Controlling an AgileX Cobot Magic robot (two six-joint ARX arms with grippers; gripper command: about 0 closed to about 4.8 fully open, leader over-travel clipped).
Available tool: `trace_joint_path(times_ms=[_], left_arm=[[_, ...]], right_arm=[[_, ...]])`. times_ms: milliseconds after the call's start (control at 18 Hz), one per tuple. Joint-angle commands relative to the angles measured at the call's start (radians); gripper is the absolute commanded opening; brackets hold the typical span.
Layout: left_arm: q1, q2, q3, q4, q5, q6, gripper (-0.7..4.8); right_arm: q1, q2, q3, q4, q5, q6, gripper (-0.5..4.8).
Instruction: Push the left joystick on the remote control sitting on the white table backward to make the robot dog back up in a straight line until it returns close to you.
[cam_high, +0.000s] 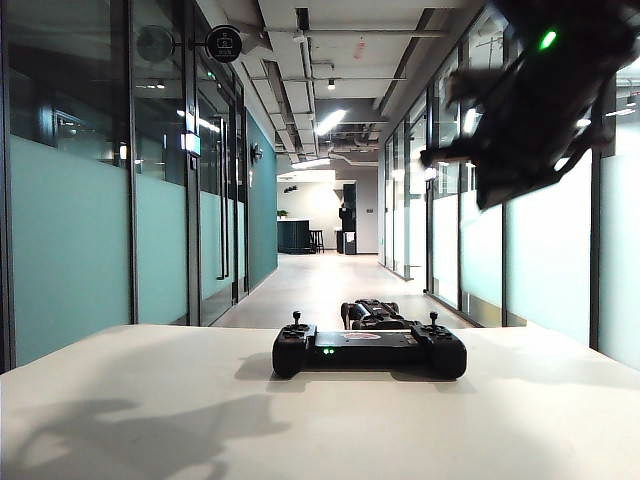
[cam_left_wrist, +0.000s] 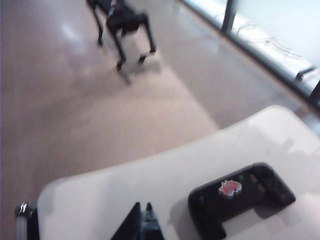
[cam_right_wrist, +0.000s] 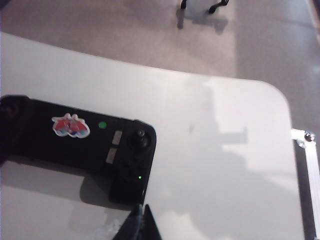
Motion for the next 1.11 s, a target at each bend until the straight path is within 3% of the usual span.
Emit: trace_joint_path(times_ms=[56,389,556,834,1113], left_arm=[[-0.001,-0.145,-0.187,0.089,-0.056,-0.021,-0.06],[-0.001,-0.461,-0.608,0.224,-0.124,-0.069,-0.06],[-0.001,-0.632,-0.829,0.356,-0.142,-0.098,-0.06],[-0.001,-0.843,-1.118,0.430,-0.212,-0.114,-0.06],[-0.001,-1.084,-1.349,0.510,-0.209,-0.158,-0.06]], right_arm=[[0.002,-0.084,-0.050,-0.001,-0.005,-0.004,-0.06],[0.002,-0.166,-0.098,-0.008,-0.039,-0.006,-0.06],[0.002,-0.188,-0.118,-0.006,-0.050,-0.006,-0.06],[0.002,-0.249,-0.168,0.000,-0.066,-0.006,-0.06],[0.002,-0.350,-0.226,0.002,-0.087,-0.006,-0.06]])
